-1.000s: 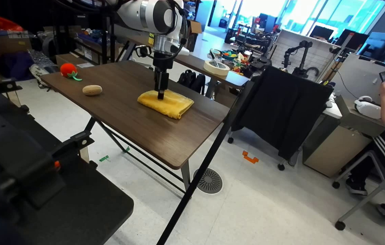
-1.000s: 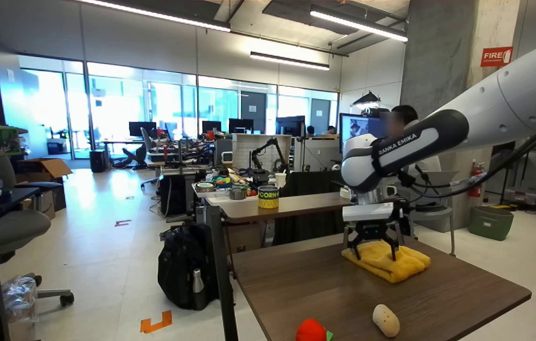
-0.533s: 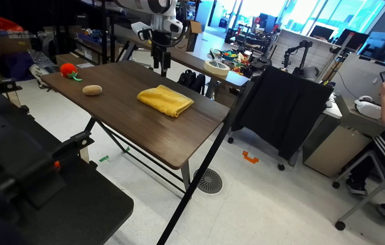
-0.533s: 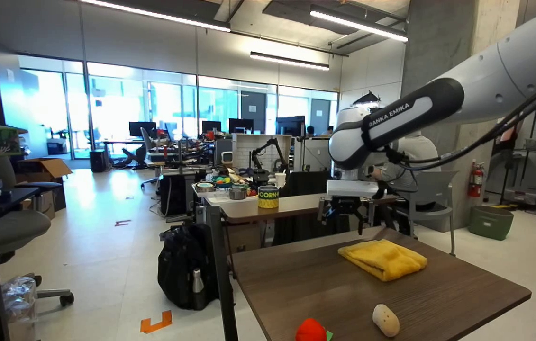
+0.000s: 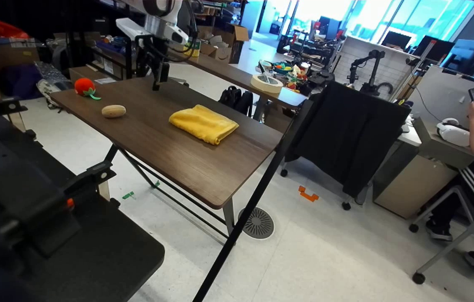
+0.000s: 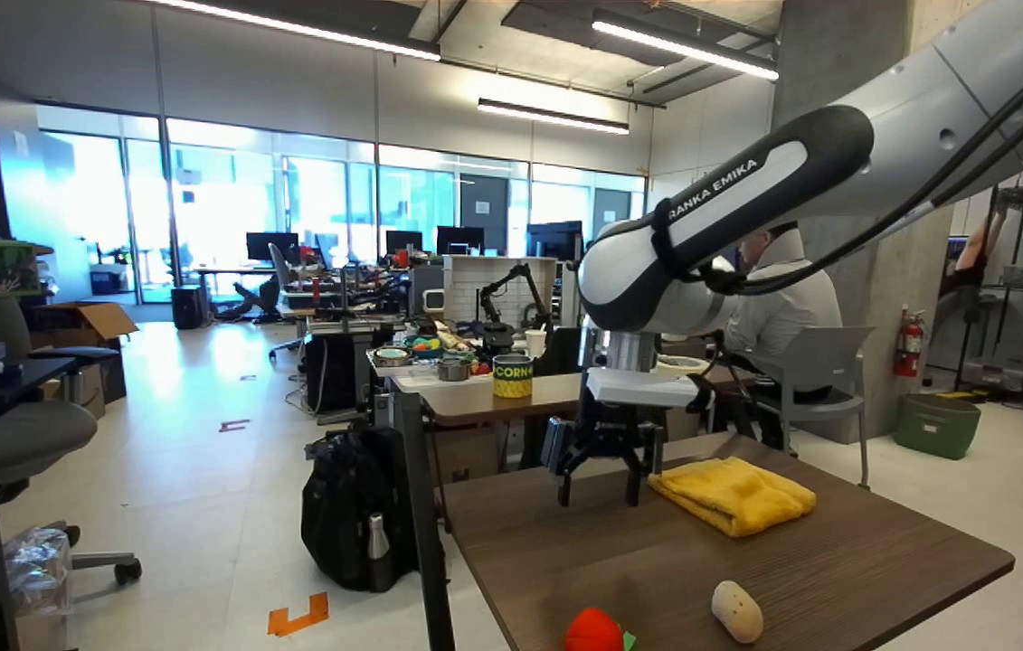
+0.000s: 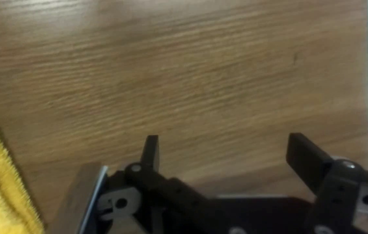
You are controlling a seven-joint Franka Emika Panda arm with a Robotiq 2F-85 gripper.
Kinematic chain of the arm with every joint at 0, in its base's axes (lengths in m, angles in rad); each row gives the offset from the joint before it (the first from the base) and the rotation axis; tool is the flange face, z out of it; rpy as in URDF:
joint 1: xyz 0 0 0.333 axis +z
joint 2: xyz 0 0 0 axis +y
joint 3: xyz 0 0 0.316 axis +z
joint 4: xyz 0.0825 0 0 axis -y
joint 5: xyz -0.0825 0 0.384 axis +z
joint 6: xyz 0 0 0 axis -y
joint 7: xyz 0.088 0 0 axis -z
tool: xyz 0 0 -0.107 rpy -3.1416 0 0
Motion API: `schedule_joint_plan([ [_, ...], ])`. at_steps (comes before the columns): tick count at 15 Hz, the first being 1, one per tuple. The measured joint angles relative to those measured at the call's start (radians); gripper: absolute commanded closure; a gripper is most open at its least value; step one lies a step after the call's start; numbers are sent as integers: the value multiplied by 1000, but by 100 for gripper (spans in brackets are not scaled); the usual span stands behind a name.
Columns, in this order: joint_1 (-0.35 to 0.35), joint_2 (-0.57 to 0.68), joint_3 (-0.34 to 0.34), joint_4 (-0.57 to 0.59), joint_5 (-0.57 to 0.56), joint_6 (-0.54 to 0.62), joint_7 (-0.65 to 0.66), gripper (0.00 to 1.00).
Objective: Use the towel to wipe the table
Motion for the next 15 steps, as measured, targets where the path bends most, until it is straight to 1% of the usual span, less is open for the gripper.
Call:
schedule_joint_plan([
  [1,7,-6,2,-18,0,0,0,0],
  [7,-1,-4,-2,-12,0,0,2,0],
  [10,4,6,-4,-14,1,-21,-12,0],
  [12,24,16,-2,-17,-21,-37,-42,0],
  [15,90,15,-2,-42,-87,-29,-83,0],
])
